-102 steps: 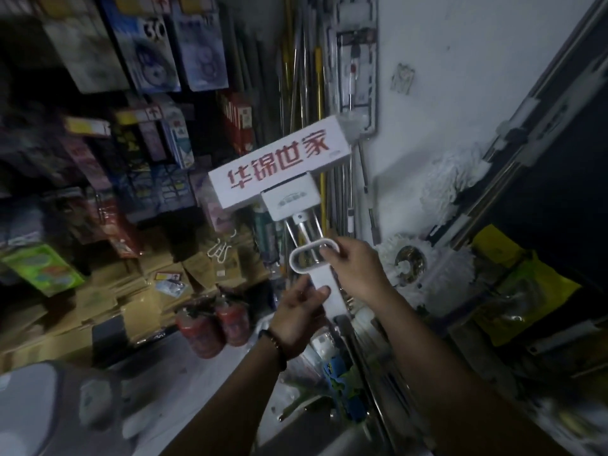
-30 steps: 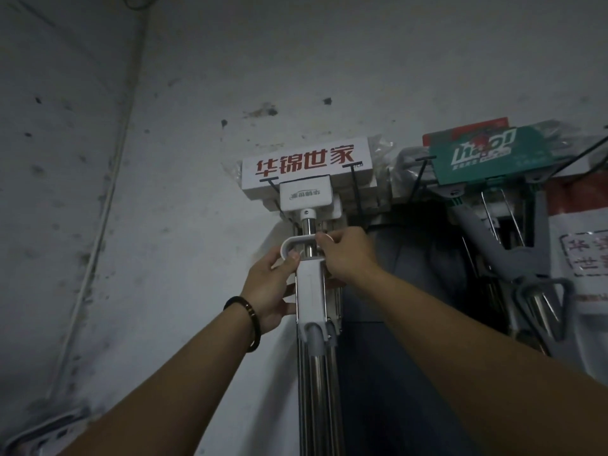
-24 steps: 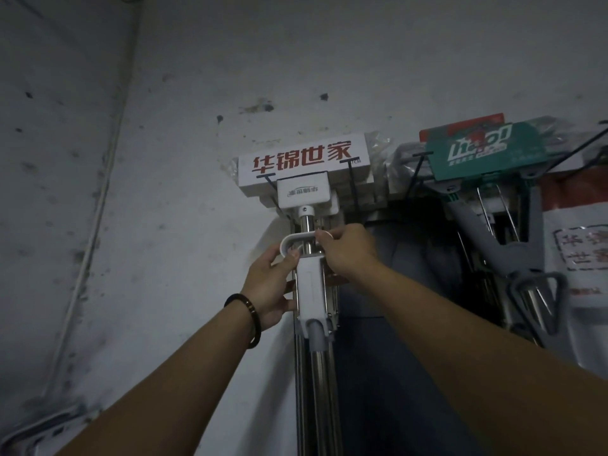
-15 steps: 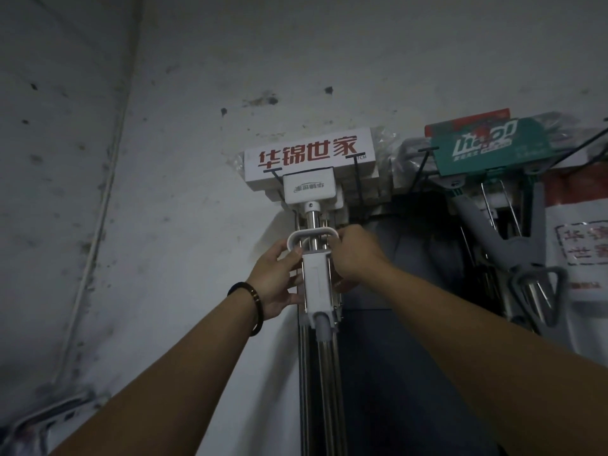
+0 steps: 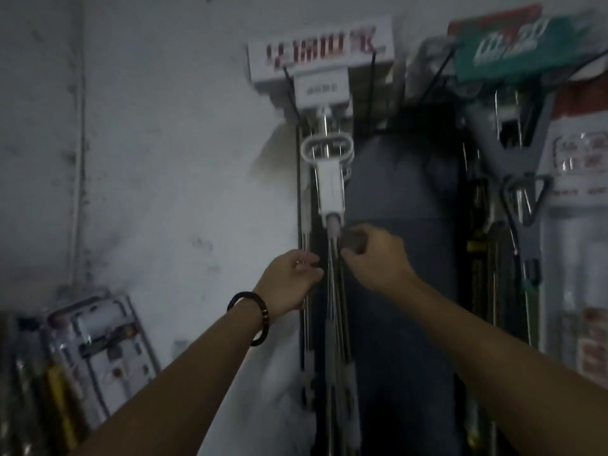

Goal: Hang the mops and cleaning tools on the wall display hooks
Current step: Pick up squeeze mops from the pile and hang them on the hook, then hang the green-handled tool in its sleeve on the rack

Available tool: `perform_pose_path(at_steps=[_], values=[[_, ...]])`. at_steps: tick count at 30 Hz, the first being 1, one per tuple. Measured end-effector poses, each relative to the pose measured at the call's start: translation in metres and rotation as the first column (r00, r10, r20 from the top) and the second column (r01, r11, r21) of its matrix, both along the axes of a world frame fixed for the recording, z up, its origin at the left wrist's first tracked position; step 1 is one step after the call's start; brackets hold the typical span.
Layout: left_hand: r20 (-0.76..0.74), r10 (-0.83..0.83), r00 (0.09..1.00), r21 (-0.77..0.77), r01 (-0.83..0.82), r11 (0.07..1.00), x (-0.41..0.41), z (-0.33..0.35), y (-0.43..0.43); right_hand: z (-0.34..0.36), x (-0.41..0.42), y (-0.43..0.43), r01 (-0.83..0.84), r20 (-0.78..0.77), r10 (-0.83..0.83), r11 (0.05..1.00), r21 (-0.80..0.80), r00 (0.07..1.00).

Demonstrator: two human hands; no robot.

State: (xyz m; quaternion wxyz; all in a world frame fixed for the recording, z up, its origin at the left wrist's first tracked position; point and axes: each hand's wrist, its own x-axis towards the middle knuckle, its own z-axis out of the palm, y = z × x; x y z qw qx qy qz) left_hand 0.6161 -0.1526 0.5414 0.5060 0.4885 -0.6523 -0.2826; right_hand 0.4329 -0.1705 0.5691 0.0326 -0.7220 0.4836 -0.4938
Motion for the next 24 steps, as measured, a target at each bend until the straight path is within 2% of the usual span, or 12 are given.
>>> perform_pose_path(at_steps=[3,5,9,11,14,20,24], values=[[-0.054,-0.047,0.997,0.09,0.052,0.995,0.002,-0.059,0.025,-0.069,-0.004,0.016,-0.059,-0.03,0.067,0.975,0.214,0.997],[-0.089,-0.079,0.993,0.141,0.091,0.986,0.001,-0.1,0.038,-0.119,-0.01,0.034,-0.085,0.009,0.087,0.948,0.307,0.996],[-0.143,-0.126,0.982,0.264,0.161,0.951,-0.003,-0.199,0.059,-0.24,-0.037,0.065,-0.07,0.142,-0.008,0.841,0.537,0.99],[-0.236,-0.124,0.964,0.363,0.206,0.909,-0.007,-0.251,0.073,-0.301,-0.05,0.079,-0.053,0.163,-0.065,0.777,0.627,0.985],[-0.348,-0.058,0.936,0.5,0.238,0.833,-0.019,-0.329,0.094,-0.378,-0.067,0.105,-0.07,0.218,-0.172,0.612,0.788,0.961],[-0.289,0.067,0.955,0.73,0.175,0.661,-0.044,-0.455,0.141,-0.497,-0.094,0.133,-0.135,0.209,-0.307,0.244,0.96,0.928],[-0.236,0.153,0.96,0.841,0.123,0.527,-0.067,-0.501,0.162,-0.532,-0.116,0.121,-0.151,0.202,-0.323,0.176,0.973,0.925]])
